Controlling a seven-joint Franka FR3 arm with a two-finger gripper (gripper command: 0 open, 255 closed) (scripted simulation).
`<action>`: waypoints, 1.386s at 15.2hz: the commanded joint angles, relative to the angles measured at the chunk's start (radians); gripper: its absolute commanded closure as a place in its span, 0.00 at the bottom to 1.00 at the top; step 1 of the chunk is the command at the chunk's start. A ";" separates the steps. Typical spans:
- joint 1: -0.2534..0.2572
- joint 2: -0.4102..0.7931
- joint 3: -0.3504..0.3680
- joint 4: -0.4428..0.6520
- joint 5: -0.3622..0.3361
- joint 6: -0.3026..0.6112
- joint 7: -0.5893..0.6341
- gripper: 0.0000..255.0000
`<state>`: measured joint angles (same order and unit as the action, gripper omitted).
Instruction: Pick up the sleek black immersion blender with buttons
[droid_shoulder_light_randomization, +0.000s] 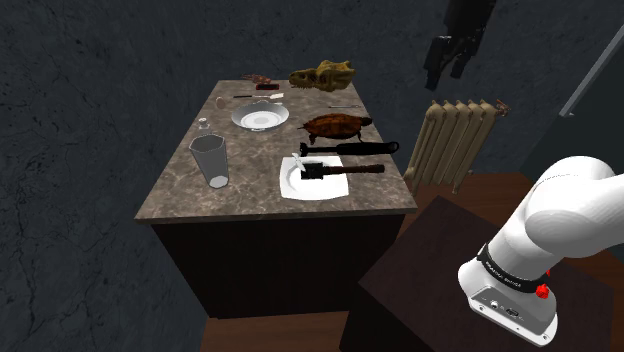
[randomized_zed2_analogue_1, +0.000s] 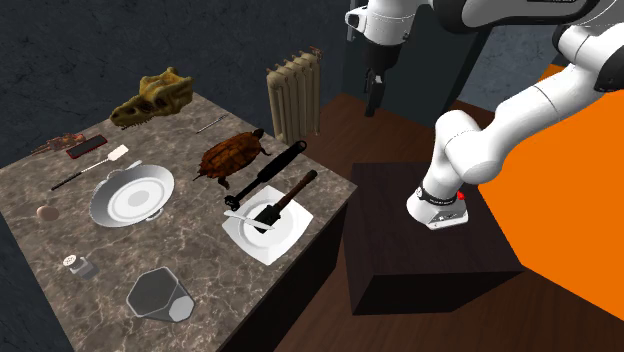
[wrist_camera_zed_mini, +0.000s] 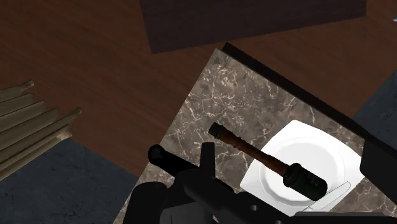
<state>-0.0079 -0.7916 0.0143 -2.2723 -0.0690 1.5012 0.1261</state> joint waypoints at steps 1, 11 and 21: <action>0.000 0.000 0.000 0.000 0.000 0.000 0.000 0.00; 0.045 0.179 -0.169 -0.122 -0.101 0.324 -0.333 0.00; 0.104 0.505 -0.313 -0.086 -0.107 0.636 -0.670 0.00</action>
<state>0.0902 -0.3186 -0.2856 -2.3632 -0.1797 2.1068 -0.5050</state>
